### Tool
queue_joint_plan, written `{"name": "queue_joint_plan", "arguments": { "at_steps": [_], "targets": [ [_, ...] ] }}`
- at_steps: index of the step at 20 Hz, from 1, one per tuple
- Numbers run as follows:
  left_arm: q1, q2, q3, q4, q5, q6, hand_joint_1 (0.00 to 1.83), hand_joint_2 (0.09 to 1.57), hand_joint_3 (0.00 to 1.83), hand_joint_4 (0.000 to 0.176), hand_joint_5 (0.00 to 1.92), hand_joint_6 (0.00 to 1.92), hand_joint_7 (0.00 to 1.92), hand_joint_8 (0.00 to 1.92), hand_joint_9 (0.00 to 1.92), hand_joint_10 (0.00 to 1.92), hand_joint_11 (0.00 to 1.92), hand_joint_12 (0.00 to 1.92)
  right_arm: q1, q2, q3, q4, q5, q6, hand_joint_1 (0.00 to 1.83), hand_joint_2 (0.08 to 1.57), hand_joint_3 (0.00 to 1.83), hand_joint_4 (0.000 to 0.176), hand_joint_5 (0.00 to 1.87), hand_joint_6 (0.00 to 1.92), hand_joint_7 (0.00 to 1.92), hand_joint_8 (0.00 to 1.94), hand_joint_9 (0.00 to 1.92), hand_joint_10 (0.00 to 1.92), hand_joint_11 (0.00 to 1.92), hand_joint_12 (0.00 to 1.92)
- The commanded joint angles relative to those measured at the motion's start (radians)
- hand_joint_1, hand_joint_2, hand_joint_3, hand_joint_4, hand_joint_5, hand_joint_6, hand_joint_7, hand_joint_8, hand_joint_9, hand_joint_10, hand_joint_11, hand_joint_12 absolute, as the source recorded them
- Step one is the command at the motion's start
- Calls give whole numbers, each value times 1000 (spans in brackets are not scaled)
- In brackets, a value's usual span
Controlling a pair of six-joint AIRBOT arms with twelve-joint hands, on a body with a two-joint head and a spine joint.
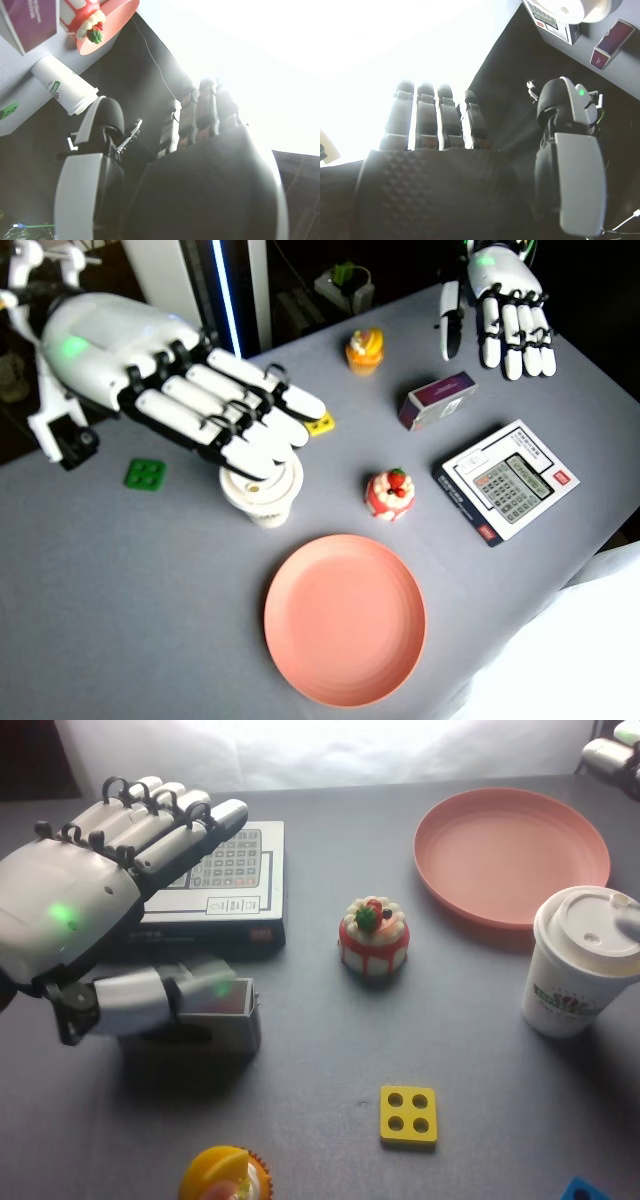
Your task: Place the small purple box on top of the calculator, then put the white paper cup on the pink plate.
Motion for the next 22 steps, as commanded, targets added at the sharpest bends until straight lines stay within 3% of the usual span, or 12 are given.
{"name": "queue_joint_plan", "arguments": {
  "at_steps": [1, 4, 6, 7, 8, 9, 16, 19, 20, 21, 22],
  "targets": [
    [-10, 0, -4, 10, -123, 0, 300, 936, 38, 145, 0, 0, 0, 0, 0, 0, 0, 0, 6, -1, 4, 2, 126, -2, 174, 1270, 42, 0, 0, 0, 0, 0, 0, 0, 0, 0],
    [-7, 3, -8, 6, -132, 0, 302, 926, 23, 153, 0, 0, 0, 0, 0, 0, 0, 0, 6, -2, 3, 4, 126, -2, 124, 1272, 30, 0, 0, 0, 0, 0, 0, 0, 0, 0],
    [-5, 4, -9, 3, -134, 0, 372, 916, 15, 139, 0, 0, 0, 0, 0, 0, 0, 0, 6, -4, 4, 5, 127, -2, 163, 1274, 27, 0, 0, 0, 0, 0, 0, 0, 0, 0],
    [-4, 4, -10, 3, -133, 0, 384, 910, 11, 141, 0, 0, 0, 0, 0, 0, 0, 0, 6, -4, 4, 5, 127, -2, 165, 1288, 30, 0, 0, 0, 0, 0, 0, 0, 0, 0],
    [1, 5, -13, 3, -130, 0, 398, 883, 0, 164, 0, 0, 0, 0, 0, 0, 0, 0, 6, -4, 4, 5, 127, -2, 164, 1288, 28, 0, 0, 0, 0, 0, 0, 0, 0, 0],
    [11, 8, -16, 3, -125, 0, 431, 872, 0, 174, 0, 0, 0, 0, 0, 0, 0, 0, 6, -4, 4, 6, 127, -2, 164, 1288, 27, 0, 0, 0, 0, 0, 0, 0, 0, 0],
    [41, 3, -6, -23, -10, 0, 606, 838, 0, 174, 0, 0, 0, 0, 0, 0, 0, 0, 6, -8, 5, 12, 127, -2, 147, 1285, 13, 0, 0, 0, 0, 0, 0, 0, 0, 0],
    [42, -13, 10, -34, 53, 0, 656, 860, 0, 113, 15, 6, 4, 1, 0, 0, 0, 0, 6, -9, 6, 12, 127, -2, 150, 1290, 10, 0, 0, 0, 0, 0, 0, 0, 0, 0],
    [42, -21, 17, -40, 68, 0, 686, 873, 0, 83, 47, 19, 26, 10, 0, 0, 0, 0, 6, -9, 6, 13, 127, -2, 148, 1285, 7, 0, 0, 0, 0, 0, 0, 0, 0, 0],
    [42, -31, 26, -46, 91, 0, 701, 889, 6, 94, 50, 19, 26, 9, 0, 0, 0, 0, 6, -10, 7, 13, 127, -2, 152, 1286, 8, 0, 0, 0, 0, 0, 0, 0, 0, 0],
    [42, -39, 33, -50, 109, 0, 737, 917, 18, 78, 77, 28, 48, 16, 0, 0, 0, 0, 6, -11, 7, 14, 127, -2, 149, 1280, 5, 0, 0, 0, 0, 0, 0, 0, 0, 0]
  ]
}}
